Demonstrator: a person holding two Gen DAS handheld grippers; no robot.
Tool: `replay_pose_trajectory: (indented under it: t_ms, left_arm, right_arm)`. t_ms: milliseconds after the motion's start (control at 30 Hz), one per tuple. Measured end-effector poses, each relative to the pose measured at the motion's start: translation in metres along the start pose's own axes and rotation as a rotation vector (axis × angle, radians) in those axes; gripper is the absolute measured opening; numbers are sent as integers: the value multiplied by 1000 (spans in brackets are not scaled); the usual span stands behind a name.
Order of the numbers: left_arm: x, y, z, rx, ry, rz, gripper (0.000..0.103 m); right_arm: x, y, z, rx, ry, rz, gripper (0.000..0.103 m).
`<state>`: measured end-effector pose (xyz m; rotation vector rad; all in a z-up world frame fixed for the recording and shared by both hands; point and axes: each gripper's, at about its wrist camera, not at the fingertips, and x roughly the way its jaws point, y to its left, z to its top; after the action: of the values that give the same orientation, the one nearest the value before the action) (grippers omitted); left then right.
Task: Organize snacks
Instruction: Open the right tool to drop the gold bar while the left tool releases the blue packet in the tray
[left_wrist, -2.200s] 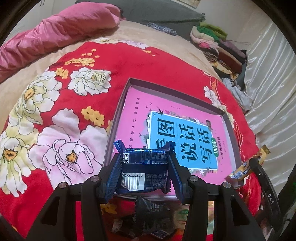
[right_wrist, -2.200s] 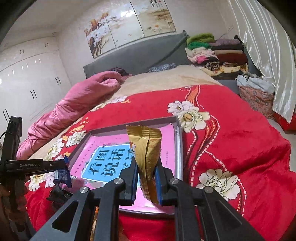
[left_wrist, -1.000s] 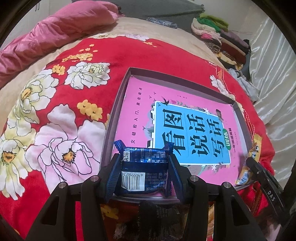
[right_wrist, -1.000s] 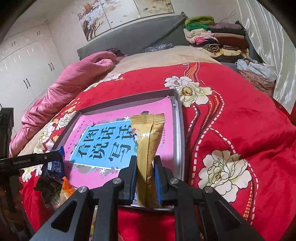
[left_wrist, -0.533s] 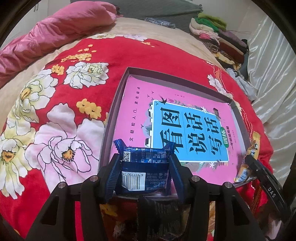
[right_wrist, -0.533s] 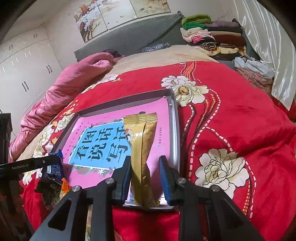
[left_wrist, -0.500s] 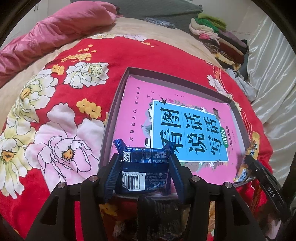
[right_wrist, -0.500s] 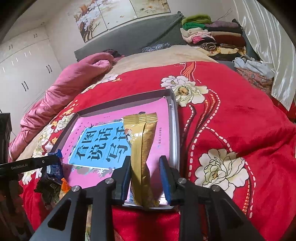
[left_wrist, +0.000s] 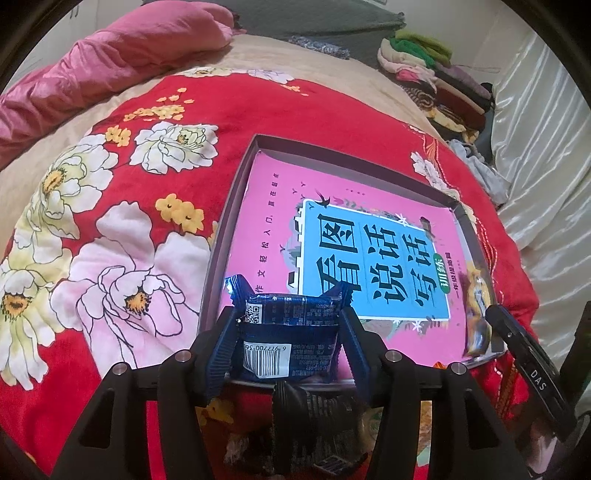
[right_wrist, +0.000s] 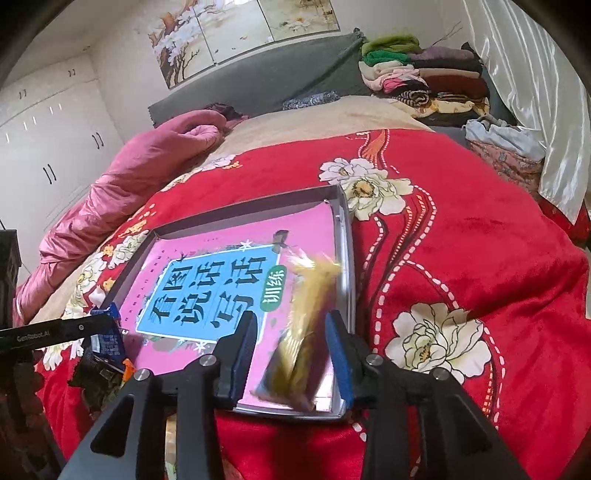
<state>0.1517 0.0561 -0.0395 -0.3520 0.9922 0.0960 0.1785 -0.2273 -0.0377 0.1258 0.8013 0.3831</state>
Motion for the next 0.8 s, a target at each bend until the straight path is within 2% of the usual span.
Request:
replay_pose_trajectory:
  t_ms: [267,433,800]
  left_arm:
    - [-7,0,2,-2,-20,-12,58]
    - [-12,1,3,-2,-30,-20,59]
    - [-30,-2,0,20,-64,-50,74]
  right_arm:
    - [-3,3,2,-10,-20,18,40]
    - [-7,5,3,-12,-37,33,45]
    - [-16,16,6,-49,-71,75,50]
